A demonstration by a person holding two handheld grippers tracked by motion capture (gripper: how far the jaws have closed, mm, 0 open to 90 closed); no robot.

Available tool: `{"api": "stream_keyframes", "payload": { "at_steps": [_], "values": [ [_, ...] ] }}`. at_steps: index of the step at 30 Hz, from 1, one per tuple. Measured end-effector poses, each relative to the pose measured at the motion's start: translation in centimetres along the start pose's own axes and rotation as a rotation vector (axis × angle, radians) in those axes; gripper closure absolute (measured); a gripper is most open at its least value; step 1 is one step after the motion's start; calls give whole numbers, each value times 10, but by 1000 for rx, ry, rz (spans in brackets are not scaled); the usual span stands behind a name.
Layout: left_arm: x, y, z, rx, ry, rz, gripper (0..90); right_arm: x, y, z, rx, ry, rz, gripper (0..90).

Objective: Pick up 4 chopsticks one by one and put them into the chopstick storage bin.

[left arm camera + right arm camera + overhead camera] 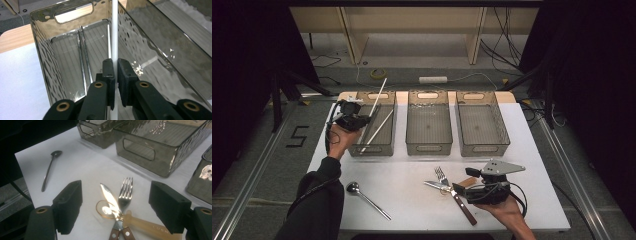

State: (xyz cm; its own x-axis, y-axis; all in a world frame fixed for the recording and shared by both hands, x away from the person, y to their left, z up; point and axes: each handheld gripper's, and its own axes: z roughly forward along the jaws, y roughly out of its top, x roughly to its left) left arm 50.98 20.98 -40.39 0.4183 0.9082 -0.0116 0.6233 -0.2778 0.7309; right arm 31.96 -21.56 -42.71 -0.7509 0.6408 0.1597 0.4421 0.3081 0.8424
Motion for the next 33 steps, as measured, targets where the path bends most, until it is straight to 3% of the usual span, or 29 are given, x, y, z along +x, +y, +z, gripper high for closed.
{"api": "stream_keyframes", "payload": {
  "at_steps": [18,28,33],
  "values": [
    [-2,-8,11,38,7,-6,840,0,0,0,1,3,2,280],
    [-2,-14,20,111,17,-11,838,0,0,1,2,3,1,280],
    [-2,-13,21,127,27,-32,827,0,0,0,1,4,0,282]
  ]
}}
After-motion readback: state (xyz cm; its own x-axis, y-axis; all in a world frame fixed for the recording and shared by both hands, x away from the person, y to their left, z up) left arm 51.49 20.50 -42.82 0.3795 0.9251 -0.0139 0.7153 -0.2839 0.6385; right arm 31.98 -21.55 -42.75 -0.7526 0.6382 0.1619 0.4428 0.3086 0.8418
